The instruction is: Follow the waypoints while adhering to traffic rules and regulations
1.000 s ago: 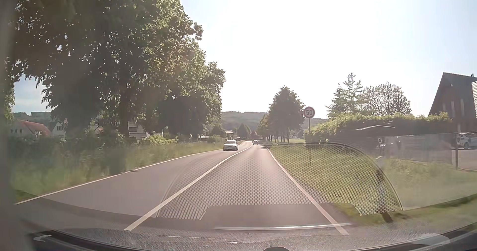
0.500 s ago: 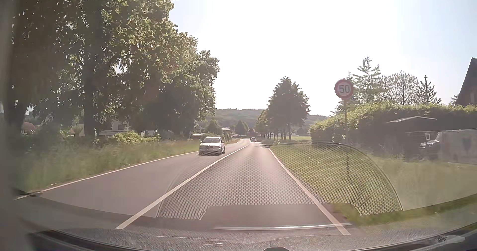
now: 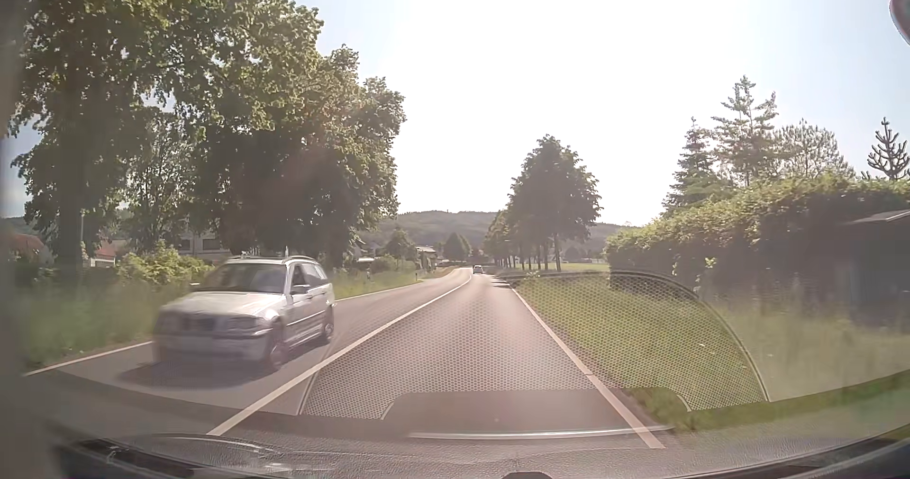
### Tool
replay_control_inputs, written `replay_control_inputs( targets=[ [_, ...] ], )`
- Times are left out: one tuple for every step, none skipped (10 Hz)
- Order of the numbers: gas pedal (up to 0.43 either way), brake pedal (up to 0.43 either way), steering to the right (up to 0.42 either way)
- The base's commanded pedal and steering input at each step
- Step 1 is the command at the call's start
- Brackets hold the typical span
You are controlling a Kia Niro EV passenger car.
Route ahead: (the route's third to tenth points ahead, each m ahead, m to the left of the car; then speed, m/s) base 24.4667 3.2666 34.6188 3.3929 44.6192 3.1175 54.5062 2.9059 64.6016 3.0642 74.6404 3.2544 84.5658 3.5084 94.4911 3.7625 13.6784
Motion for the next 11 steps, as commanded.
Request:
replay_control_inputs(
  targets=[
    [0.177, 0.0, 0.004],
    [0.177, 0.0, 0.004],
    [0.177, 0.0, 0.004],
    [0.177, 0.0, 0.004],
    [0.177, 0.0, 0.004],
    [0.177, 0.0, 0.004],
    [0.177, 0.0, 0.003],
    [0.177, 0.0, 0.003],
    [0.177, 0.0, 0.003],
    [0.189, 0.0, 0.002],
    [0.189, 0.0, 0.001]
  ],
)
